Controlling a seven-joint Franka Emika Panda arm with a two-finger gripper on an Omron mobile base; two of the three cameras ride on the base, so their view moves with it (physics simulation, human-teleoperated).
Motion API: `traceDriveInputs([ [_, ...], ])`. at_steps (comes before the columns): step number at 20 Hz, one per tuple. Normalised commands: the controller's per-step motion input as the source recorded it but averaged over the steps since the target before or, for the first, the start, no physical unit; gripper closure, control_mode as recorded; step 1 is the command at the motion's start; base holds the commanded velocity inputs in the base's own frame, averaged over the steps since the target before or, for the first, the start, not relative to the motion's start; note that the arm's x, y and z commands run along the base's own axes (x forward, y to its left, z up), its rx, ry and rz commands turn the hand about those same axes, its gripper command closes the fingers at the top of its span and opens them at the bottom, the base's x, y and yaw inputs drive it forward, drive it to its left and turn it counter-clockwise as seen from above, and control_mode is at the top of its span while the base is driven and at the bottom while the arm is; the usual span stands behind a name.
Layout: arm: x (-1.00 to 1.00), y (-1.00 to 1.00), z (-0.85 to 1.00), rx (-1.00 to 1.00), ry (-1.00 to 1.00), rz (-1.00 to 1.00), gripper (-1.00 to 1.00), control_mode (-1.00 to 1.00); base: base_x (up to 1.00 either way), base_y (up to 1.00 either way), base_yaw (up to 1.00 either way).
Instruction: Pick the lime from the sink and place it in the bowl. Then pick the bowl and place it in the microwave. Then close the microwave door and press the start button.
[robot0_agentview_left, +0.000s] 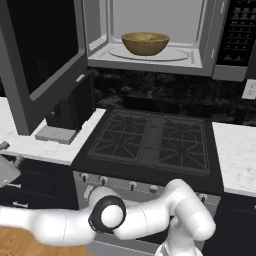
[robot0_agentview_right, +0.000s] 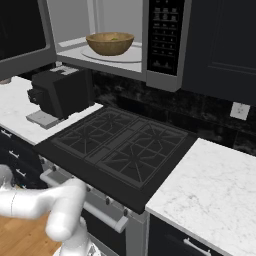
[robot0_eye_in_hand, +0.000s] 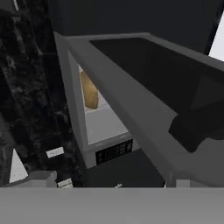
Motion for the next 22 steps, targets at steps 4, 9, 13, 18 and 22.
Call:
traceDriveInputs([
  [4,-0.81,0.63,-0.09,0.40,-0.04,-0.58,-1.00,-1.00,0.00,0.00,0.00],
  [9,-0.81,0.25,-0.18,0.04,0.45,-0.25,-1.00,-1.00,0.00,0.00,0.00],
  [13,-1.00,-0.03,0.00,-0.02,0.84,0.09,-1.00,-1.00,0.00,0.00,0.00],
  [18,-0.19,0.15,0.06,-0.30,1.00,0.21,-1.00,-1.00,0.00,0.00,0.00],
  [22,0.14,0.25,0.00,-0.45,0.94,0.26,-1.00,-1.00,0.00,0.00,0.00],
])
